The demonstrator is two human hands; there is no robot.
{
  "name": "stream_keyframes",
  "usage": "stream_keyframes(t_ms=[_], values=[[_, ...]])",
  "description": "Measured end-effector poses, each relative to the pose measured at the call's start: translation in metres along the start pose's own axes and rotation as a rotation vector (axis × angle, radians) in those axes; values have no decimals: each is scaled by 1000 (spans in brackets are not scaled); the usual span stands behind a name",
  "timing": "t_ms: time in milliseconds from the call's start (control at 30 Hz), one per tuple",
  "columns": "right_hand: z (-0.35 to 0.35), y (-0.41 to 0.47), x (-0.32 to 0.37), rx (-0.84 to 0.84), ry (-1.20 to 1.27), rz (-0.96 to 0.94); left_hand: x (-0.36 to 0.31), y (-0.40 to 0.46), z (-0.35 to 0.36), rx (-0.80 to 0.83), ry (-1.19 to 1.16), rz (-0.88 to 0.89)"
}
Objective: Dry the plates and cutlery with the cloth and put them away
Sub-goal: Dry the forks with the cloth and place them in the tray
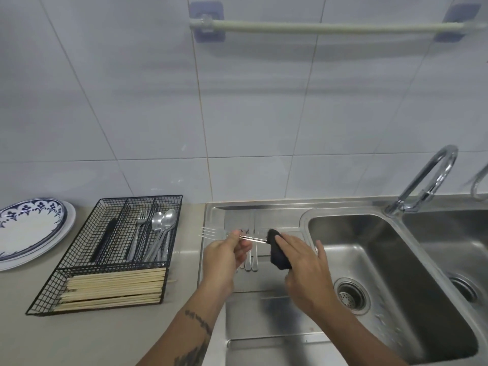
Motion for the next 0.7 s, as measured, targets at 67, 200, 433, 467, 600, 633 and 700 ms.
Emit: stream_keyframes(t_ms=[67, 200, 433, 467, 600, 633, 700], values=[[0, 1, -5, -10, 25, 50, -2, 8, -15, -37, -10, 9], [0, 8, -1, -28, 105, 81, -13, 24, -42, -74, -11, -37], [4, 30, 32, 36, 288, 60, -51, 68, -103, -175, 211, 84], [7, 33, 36, 56, 291, 53, -59, 76, -113, -211, 251, 111], [20, 37, 44, 92, 277, 67, -85, 111, -145, -301, 441, 159], [22, 38, 44, 90, 260, 72, -89, 119, -151, -314, 496, 163], [26, 39, 42, 100, 237, 79, -95, 134, -164, -332, 597, 179]])
Point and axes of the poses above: each hand's wrist, its own y-axis towards the middle knuckle, its own z-axis out of the palm, x = y × z, the point moved 1 cm from there along y, towards the middle knuckle, and after that the axes turned 10 degrees about -x, right-handed, at the moved point
